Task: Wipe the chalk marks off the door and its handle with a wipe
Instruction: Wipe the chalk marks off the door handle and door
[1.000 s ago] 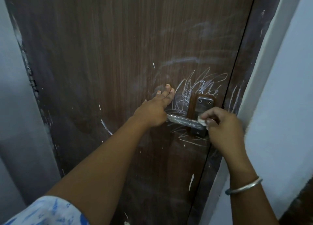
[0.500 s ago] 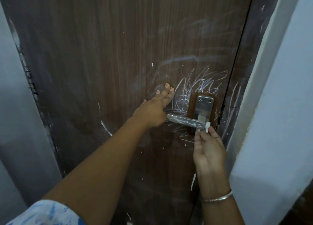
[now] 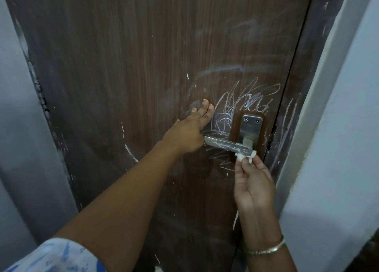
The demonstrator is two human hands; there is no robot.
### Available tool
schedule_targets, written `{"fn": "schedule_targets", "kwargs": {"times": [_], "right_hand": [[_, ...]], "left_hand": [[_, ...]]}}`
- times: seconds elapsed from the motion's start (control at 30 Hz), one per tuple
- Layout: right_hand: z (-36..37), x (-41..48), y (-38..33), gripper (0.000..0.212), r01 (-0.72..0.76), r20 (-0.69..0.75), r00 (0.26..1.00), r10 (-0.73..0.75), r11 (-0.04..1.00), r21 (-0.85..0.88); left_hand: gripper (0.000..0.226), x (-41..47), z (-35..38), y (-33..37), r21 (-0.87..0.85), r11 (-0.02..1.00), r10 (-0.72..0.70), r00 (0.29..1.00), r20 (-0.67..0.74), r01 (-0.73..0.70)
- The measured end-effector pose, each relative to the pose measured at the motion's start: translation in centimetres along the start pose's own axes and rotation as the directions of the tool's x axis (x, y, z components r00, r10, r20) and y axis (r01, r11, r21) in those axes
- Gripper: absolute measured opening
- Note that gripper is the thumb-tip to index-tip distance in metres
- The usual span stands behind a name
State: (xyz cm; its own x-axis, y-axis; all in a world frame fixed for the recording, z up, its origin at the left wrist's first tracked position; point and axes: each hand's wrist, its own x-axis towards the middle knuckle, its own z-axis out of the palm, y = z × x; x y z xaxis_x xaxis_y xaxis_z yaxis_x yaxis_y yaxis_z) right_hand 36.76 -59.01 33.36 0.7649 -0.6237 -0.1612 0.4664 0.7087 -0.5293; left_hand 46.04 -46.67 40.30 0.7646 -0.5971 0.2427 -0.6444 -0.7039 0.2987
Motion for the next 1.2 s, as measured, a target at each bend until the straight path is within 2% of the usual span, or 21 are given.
{"fn": "schedule_targets", "kwargs": {"times": [0.27,0.73,0.87,1.0,1.07,1.13,1.2], "right_hand": [[1.2,0.6,0.2,0.024,-0.015,-0.027,0.999,0.017,0.997,0.080],[0.5,-0.7,0.2,0.025,0.089,-0.048,0.994,-0.093,0.993,-0.078],[-0.3,-0.8,0.3,0.024,0.172,-0.042,0.983,-0.181,0.972,-0.158],[-0.4,0.3,0.3,0.025,0.395,-0.035,0.905,-0.423,0.869,-0.298],[-0.2,0.8,0.0,0.028,0.528,0.061,0.828,-0.558,0.738,-0.421],[0.0,1.0,-0.3,0.029,0.619,0.189,0.753,-0.630,0.581,-0.528],[-0.1,0.9,-0.5,0.028,0.636,0.241,0.732,-0.637,0.514,-0.575]], "left_hand": [[0.086,0.0,0.3,-0.2,0.005,1.000,0.005,1.000,-0.015,-0.005],[0.086,0.0,0.0,-0.3,0.001,1.000,0.011,1.000,-0.008,-0.011],[0.086,0.0,0.1,-0.2,0.002,1.000,0.011,1.000,-0.013,-0.010],[0.085,0.0,0.0,-0.2,0.006,1.000,0.007,1.000,-0.004,-0.007],[0.085,-0.1,0.1,-0.1,0.006,1.000,0.006,1.000,-0.007,-0.006],[0.085,-0.1,0.1,0.0,0.005,1.000,0.005,1.000,-0.006,-0.004],[0.085,-0.1,-0.1,0.0,0.005,1.000,0.001,1.000,0.001,-0.001]]}}
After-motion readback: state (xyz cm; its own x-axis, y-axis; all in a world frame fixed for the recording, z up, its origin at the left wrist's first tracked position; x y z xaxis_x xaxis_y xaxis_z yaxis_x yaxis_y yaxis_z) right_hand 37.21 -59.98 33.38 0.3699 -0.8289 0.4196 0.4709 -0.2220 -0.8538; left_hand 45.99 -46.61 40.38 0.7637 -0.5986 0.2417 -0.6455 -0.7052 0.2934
